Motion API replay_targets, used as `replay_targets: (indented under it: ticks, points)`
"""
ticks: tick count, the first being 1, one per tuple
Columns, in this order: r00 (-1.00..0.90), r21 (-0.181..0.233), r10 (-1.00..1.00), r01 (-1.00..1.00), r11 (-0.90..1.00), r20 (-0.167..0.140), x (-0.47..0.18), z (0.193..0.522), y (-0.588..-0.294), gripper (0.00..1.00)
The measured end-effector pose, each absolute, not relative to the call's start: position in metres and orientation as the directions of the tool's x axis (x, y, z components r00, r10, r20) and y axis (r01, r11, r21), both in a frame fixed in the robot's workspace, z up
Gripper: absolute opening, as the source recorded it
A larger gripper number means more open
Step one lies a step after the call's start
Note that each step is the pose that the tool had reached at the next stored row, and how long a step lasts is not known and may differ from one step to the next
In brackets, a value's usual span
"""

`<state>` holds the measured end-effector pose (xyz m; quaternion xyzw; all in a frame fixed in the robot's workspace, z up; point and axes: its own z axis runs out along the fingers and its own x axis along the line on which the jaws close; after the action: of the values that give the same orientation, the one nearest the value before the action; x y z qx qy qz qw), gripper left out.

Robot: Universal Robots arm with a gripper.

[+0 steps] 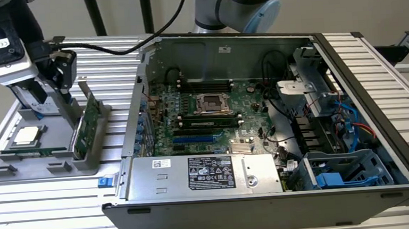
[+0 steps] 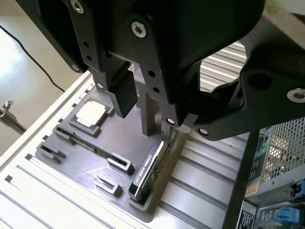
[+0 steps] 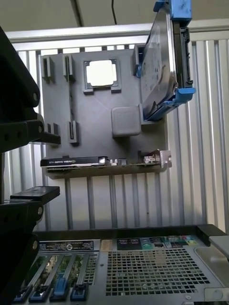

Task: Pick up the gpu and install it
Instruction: 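Pick up the gpu and move the gpu toward the slot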

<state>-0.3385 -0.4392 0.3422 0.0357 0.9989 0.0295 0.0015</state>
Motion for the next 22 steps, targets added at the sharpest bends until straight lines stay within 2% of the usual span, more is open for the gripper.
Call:
replay_targets:
  ticks: [22]
  points:
    - [-0.997, 0.059, 0.071, 0.071, 0.996, -0.001, -0.325, 0.330, -0.440, 1.00]
